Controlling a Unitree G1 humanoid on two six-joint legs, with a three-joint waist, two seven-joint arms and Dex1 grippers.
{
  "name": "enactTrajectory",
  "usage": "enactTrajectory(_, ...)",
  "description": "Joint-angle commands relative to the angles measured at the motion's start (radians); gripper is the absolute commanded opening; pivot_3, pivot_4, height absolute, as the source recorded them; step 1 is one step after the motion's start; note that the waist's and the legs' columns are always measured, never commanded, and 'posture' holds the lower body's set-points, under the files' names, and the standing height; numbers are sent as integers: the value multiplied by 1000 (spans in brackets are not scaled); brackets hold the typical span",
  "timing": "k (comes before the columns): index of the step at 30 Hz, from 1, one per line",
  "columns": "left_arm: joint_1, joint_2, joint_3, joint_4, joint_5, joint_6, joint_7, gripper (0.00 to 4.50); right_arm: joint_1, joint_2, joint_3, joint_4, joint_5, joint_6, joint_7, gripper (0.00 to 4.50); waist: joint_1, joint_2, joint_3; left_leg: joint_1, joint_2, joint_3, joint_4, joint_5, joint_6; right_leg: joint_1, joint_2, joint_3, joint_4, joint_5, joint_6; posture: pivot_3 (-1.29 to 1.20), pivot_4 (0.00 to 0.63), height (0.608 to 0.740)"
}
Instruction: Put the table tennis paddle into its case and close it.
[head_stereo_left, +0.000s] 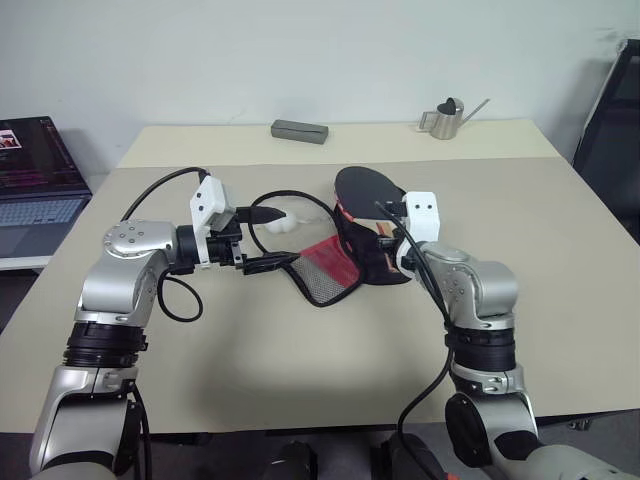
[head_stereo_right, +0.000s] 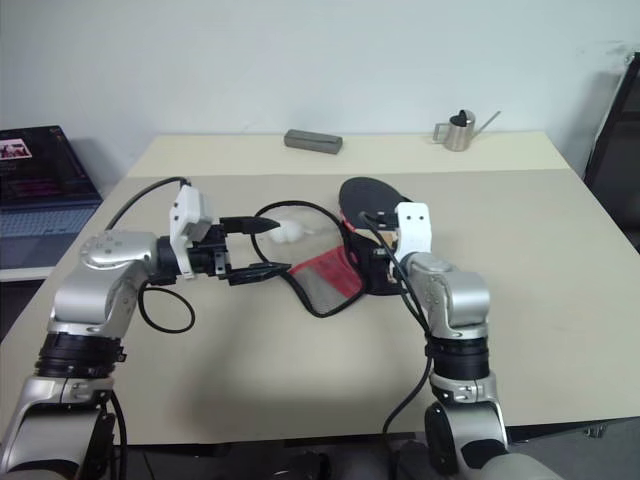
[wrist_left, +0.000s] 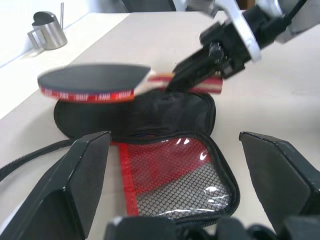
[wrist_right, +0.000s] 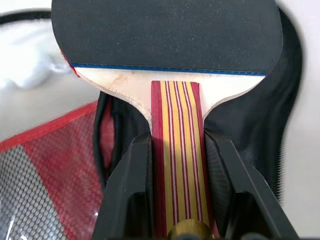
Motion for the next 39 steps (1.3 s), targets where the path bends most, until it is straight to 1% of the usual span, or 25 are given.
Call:
enactTrajectory(1, 1, 6, 22, -34, -8, -8, 11, 4500, -44, 9, 12, 21, -4, -88, -8, 1070, 0, 0, 0, 0, 0, 0, 0, 0, 0, 0, 0, 0, 0, 0, 0, 0, 150, 740)
enactTrajectory(10, 16, 10, 26, -51, -14, -2, 23, 4500, -29, -12, 65, 156, -52, -228, -5, 1070, -3, 0, 0, 0, 0, 0, 0, 0, 0, 0, 0, 0, 0, 0, 0, 0, 150, 740)
enactTrajectory(20, 21, 11, 28, -60, -17, 3, 25, 4500, -24, -13, 83, 243, -91, -305, -34, 1070, -6, 0, 0, 0, 0, 0, 0, 0, 0, 0, 0, 0, 0, 0, 0, 0, 150, 740)
enactTrajectory(27, 29, 12, 32, -72, -18, 12, 27, 4500, -1, -5, 116, 232, -103, -298, -26, 1070, -12, 0, 0, 0, 0, 0, 0, 0, 0, -1, 0, 0, 1, 0, 0, 0, 150, 740)
enactTrajectory(31, 32, 13, 34, -75, -18, 14, 28, 4500, 0, 16, 96, 219, -81, -305, -32, 1070, -21, 0, 0, 0, 0, 0, 0, 0, 0, 0, 0, 0, 1, 0, 0, 0, 150, 740)
enactTrajectory(33, 31, 14, 34, -74, -17, 13, 27, 4500, -3, 21, 90, 215, -83, -305, -40, 1786, -23, 0, 0, 0, 0, 0, 0, 0, 0, 0, 0, 0, 1, 0, 0, 0, 150, 740)
enactTrajectory(35, 29, 15, 33, -71, -15, 12, 26, 4500, -6, 24, 88, 215, -88, -304, -48, 2356, -23, 0, 0, 0, 0, 0, 0, 0, 0, 0, 0, 0, 1, 0, 0, 0, 150, 740)
enactTrajectory(37, 29, 16, 33, -71, -14, 11, 25, 4500, -8, 25, 89, 215, -94, -308, -58, 3026, -23, 0, 0, 0, 0, 0, 0, 0, -1, 0, 0, 1, 1, 0, 0, 0, 150, 740)
enactTrajectory(38, 30, 16, 33, -71, -14, 11, 25, 4500, -9, 26, 89, 215, -96, -311, -62, 3438, -23, 0, 0, 0, 0, 0, 0, 0, -1, 0, 0, 1, 1, 0, 0, 0, 150, 740)
enactTrajectory(39, 30, 17, 33, -71, -14, 11, 24, 4500, -10, 27, 89, 215, -98, -312, -67, 3752, -23, 0, 0, 0, 0, 0, 0, 0, -1, 0, 0, 1, 1, 0, 0, 0, 150, 740)
